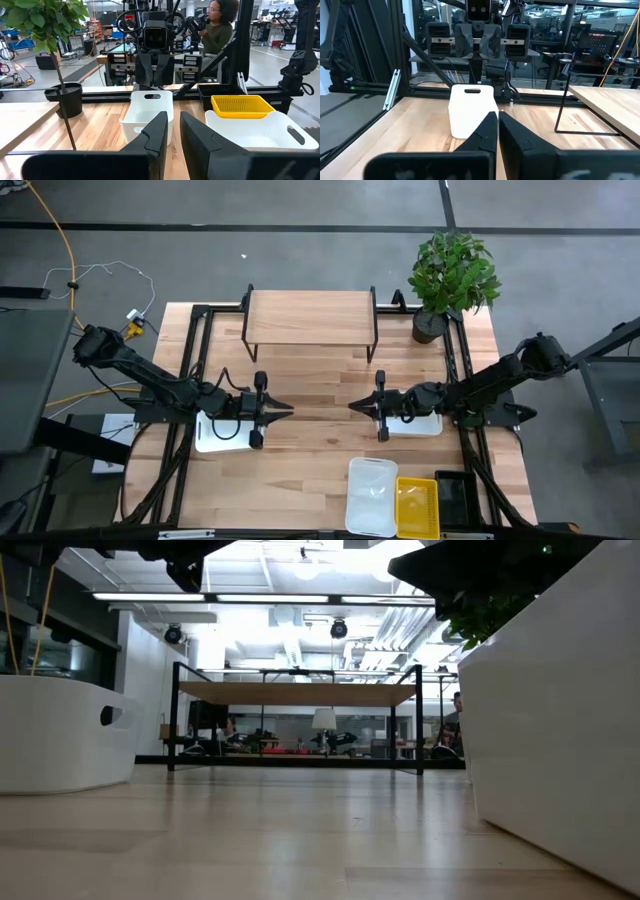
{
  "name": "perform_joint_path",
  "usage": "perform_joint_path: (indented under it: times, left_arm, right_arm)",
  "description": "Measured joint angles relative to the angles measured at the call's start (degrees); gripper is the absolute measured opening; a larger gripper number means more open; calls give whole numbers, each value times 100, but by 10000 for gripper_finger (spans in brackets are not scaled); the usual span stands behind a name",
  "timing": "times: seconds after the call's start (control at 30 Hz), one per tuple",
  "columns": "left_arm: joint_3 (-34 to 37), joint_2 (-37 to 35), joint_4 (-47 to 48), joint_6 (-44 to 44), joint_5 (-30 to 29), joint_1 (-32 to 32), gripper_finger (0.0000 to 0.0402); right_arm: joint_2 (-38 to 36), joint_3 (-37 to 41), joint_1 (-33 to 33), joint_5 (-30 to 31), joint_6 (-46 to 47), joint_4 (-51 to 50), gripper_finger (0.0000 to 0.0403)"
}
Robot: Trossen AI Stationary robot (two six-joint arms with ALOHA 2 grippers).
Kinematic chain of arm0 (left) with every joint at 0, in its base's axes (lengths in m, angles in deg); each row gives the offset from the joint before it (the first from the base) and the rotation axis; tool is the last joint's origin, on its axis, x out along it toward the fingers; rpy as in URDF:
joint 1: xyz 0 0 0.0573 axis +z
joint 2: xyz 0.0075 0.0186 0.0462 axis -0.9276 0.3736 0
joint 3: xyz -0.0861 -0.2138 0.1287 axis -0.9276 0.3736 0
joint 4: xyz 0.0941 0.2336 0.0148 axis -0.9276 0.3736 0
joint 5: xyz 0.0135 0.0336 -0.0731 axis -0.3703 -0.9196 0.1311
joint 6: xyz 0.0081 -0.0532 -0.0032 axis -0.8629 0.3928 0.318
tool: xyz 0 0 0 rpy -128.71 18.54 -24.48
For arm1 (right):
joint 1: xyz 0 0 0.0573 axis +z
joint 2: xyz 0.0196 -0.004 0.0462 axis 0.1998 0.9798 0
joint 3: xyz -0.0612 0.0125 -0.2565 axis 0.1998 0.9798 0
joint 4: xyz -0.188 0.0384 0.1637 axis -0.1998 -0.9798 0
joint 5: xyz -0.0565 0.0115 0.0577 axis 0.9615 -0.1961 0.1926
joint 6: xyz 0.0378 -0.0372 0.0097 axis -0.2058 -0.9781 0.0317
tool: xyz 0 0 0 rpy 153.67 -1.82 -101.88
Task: Stack baskets on shelf by color
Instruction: Stack the top right white bin on the bottom white bin
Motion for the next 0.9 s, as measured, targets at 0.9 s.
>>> perform_joint_path:
  times: [0.9]
  left_arm:
    - [0,-2,0,-2,0,0,42]
  right_arm:
    - [0,0,0,-14,212,-2,6]
